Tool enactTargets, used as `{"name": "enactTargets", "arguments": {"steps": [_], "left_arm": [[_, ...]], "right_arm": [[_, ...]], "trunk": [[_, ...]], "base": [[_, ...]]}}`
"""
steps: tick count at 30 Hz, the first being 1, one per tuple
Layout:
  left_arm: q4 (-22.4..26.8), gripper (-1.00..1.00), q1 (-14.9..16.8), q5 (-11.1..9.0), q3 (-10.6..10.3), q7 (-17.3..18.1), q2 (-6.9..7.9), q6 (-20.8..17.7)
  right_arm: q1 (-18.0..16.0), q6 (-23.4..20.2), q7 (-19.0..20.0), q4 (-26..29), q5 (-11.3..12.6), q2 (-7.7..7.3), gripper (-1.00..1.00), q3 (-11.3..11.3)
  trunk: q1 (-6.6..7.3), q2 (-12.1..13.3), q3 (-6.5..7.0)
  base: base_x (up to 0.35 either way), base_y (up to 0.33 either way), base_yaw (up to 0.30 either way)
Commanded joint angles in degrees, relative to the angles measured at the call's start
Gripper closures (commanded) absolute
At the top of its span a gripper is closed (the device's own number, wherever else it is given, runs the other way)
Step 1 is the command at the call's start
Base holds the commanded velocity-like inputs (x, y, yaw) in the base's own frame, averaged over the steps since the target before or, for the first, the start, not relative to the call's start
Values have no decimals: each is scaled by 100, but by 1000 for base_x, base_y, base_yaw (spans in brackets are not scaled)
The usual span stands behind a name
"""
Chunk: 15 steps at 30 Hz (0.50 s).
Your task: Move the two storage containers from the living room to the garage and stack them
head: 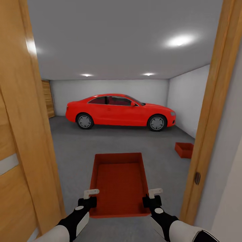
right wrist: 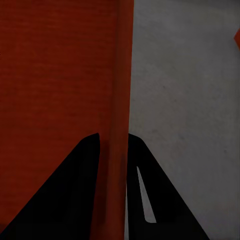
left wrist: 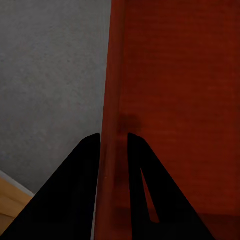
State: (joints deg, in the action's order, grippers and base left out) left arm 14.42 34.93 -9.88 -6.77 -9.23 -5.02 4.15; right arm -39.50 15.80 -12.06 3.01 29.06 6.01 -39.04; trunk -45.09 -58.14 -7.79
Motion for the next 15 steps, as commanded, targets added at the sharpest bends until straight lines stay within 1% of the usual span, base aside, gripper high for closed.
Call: {"name": "enactTargets", "arguments": {"steps": [1,5,15], "left_arm": [[6,100,1,27,-95,-219,5,218],[-18,100,2,23,-90,-219,12,233],[-32,100,0,21,-90,-219,18,236]], "right_arm": [[-5,-28,11,8,-5,5,100,432],[-5,-34,11,10,-5,5,100,432],[-5,-31,11,7,-5,5,100,432]], "trunk": [[-1,-6,-8],[-1,-6,-8],[-1,-6,-8]], "base": [[92,0,0],[255,0,0],[317,0,0]]}}
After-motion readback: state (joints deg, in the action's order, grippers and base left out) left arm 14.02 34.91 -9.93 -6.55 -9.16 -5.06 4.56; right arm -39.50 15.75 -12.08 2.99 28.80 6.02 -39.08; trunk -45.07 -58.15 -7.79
